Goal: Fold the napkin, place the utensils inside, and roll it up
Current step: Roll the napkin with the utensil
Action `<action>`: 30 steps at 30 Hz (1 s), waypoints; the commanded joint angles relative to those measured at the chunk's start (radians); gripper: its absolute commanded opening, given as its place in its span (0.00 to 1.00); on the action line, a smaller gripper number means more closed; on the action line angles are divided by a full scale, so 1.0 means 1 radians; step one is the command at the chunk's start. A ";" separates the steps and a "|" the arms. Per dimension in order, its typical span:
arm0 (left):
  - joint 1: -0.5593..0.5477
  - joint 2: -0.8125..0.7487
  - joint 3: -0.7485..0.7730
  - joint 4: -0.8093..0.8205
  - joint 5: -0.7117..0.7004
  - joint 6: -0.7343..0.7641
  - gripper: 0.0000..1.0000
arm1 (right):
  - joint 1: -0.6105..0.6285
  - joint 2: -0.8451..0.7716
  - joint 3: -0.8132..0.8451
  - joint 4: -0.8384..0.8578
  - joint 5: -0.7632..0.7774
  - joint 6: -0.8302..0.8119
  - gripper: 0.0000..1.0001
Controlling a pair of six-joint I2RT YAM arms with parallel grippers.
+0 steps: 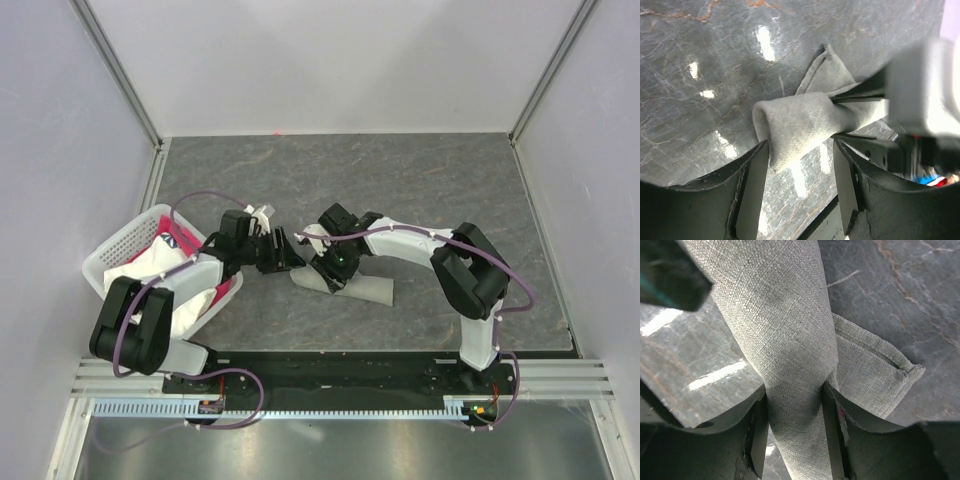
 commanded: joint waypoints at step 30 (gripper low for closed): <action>-0.013 0.090 -0.109 0.231 0.104 0.005 0.07 | -0.167 0.264 0.186 -0.201 -0.479 -0.028 0.61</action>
